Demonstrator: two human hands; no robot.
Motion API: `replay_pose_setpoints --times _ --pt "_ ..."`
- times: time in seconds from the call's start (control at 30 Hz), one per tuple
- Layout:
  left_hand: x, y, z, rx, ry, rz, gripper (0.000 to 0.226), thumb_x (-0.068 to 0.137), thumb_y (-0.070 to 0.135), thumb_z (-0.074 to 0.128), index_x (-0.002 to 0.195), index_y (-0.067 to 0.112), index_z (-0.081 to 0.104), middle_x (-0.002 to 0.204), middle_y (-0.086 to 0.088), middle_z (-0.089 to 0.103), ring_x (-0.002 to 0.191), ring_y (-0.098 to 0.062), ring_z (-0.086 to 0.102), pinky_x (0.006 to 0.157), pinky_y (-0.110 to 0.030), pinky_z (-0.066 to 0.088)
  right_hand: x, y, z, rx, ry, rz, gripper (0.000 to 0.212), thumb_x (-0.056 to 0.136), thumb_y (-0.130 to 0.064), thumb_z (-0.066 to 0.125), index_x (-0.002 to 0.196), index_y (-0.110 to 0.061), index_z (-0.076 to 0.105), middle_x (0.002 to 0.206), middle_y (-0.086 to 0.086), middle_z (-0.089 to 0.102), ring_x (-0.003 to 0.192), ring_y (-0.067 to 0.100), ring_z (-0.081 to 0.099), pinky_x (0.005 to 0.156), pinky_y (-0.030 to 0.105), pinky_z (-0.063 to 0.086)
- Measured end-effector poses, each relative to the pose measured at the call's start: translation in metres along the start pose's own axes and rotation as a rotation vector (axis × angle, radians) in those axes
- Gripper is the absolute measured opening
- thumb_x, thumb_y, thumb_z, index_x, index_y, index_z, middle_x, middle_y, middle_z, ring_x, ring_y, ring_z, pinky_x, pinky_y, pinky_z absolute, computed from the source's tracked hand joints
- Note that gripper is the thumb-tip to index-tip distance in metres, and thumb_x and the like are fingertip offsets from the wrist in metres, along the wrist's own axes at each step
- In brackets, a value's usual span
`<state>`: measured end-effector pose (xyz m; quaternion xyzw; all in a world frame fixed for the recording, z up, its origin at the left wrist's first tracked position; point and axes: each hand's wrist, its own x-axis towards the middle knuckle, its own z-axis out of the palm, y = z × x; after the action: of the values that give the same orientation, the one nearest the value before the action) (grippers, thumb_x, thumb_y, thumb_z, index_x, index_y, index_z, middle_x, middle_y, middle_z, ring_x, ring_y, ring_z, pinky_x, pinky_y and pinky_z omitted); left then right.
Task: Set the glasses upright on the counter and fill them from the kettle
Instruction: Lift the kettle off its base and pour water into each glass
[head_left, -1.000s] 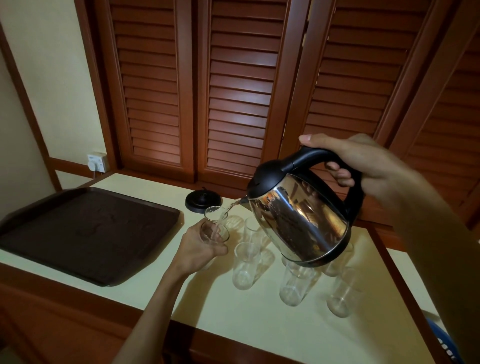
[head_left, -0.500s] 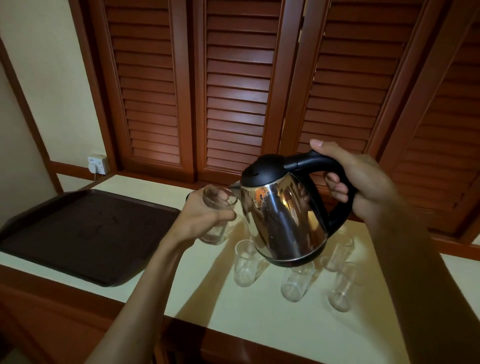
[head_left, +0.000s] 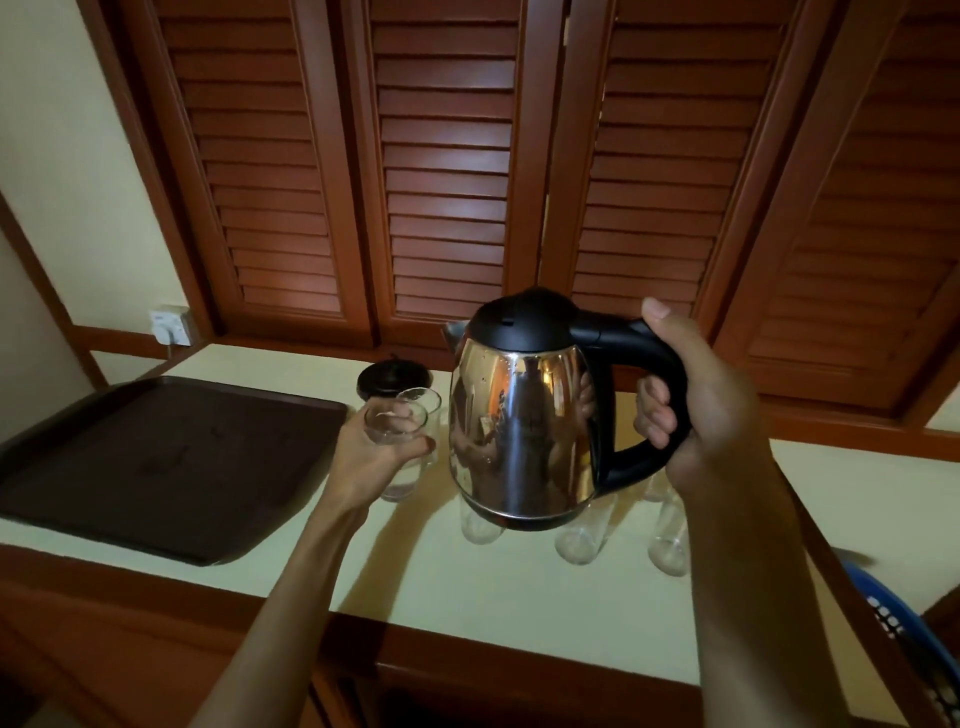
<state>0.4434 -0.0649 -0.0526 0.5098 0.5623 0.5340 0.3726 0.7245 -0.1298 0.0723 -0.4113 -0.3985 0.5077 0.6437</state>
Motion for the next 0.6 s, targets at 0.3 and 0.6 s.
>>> replay_pose_setpoints --times 0.3,0.6 --pt "-0.003 -0.044 0.002 -0.018 0.072 -0.039 0.046 0.067 0.01 0.093 0.106 0.013 0.068 0.105 -0.008 0.074 0.099 -0.019 0.069 0.079 -0.028 0.053 -0.005 -0.004 -0.016 -0.112 -0.013 0.011 0.051 0.078 -0.063 0.073 0.07 -0.015 0.056 0.042 -0.003 0.04 0.032 0.012 0.035 0.039 0.021 0.035" --pt "-0.004 -0.051 0.009 0.042 0.067 -0.013 0.046 0.071 0.008 0.091 0.111 0.008 0.067 0.102 -0.002 0.073 0.094 -0.009 0.068 0.084 -0.028 0.052 -0.009 -0.007 -0.028 -0.081 0.096 -0.075 0.038 0.088 -0.052 0.071 0.077 -0.016 0.063 0.046 -0.005 0.047 0.036 0.01 0.039 0.041 0.022 0.036"
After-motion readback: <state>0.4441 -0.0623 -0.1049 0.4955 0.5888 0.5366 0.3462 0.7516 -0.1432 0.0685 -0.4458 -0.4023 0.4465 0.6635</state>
